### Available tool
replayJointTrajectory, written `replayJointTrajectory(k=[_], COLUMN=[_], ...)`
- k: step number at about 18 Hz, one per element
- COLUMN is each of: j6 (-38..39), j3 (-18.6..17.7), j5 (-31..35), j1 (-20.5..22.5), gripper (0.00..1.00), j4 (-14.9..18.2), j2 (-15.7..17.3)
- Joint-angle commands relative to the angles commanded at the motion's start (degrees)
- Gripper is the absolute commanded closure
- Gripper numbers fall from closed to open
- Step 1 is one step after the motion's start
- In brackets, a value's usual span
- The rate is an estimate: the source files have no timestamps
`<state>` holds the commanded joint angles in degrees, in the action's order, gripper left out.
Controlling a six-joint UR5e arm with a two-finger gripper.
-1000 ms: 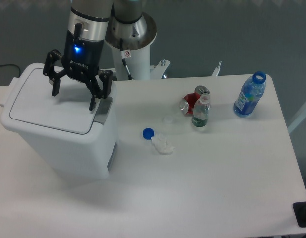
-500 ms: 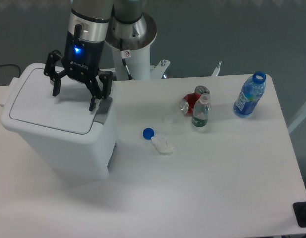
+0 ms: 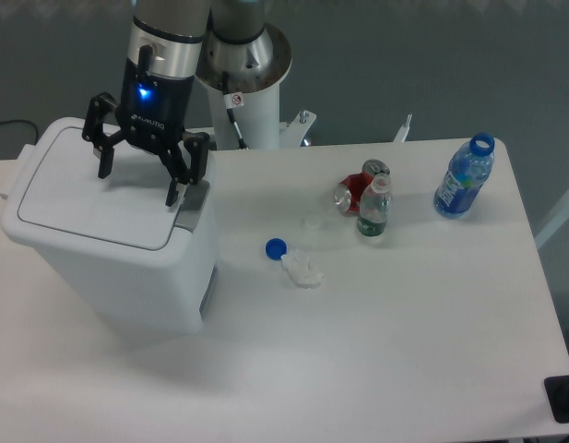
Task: Close the trash can
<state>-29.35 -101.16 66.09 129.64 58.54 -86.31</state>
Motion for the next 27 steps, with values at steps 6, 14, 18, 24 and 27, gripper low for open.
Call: replayJointTrajectory(k=[6, 14, 18, 24, 27], j6=[-0.4, -1.1, -1.1, -0.6, -1.1], j3=[0.0, -0.7, -0.4, 0.4, 1.0], j5=[0.0, 0.0, -0.4, -1.4, -1.1], j1=[0.2, 0.2, 0.5, 0.4, 1.2], gripper=[0.0, 0.0, 0.0, 0.0, 0.0], j4=[0.0, 0.1, 0.3, 0.3, 0.3], j2=[0.0, 0.3, 0.5, 2.6, 2.7])
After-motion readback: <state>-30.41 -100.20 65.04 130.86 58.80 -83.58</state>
